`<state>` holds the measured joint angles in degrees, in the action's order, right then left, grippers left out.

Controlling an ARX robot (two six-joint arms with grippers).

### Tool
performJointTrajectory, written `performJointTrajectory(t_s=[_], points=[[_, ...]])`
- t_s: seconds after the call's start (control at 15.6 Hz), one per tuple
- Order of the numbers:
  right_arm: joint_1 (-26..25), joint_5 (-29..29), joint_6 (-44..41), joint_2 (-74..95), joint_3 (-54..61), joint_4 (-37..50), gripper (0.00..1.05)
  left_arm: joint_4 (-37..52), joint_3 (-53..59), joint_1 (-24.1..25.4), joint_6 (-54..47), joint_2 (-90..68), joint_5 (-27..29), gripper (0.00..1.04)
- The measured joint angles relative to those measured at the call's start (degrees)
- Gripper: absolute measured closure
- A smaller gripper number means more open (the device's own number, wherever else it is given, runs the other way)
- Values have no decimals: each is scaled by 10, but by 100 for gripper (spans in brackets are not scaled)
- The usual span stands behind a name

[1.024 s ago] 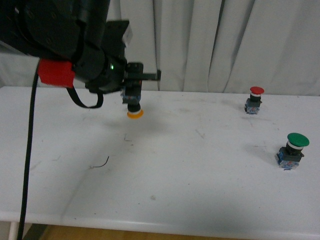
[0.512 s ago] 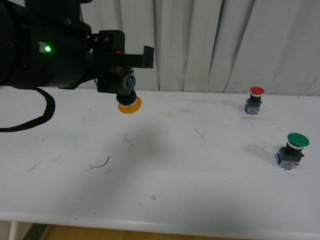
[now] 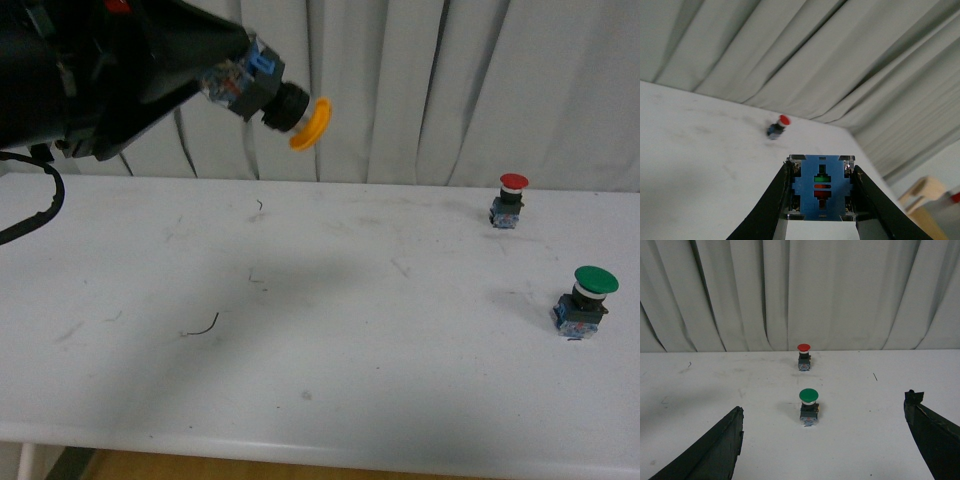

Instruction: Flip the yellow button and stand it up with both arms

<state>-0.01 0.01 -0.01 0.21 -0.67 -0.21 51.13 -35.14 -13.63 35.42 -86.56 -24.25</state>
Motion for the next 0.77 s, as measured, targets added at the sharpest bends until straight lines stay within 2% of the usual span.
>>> performJointTrajectory(t_s=[0.13, 0.26, 0.38, 0.77], points=[[0, 0, 0, 0, 0, 0, 6, 144, 29, 10, 135, -28, -45, 74], [0, 0, 0, 0, 0, 0, 6, 226, 51, 11, 249, -66, -50, 74], [0, 0, 0, 0, 0, 0, 6, 221, 73, 6, 338, -105, -45, 74], [0, 0, 0, 0, 0, 0, 6, 224, 66, 0, 367, -98, -34, 74]])
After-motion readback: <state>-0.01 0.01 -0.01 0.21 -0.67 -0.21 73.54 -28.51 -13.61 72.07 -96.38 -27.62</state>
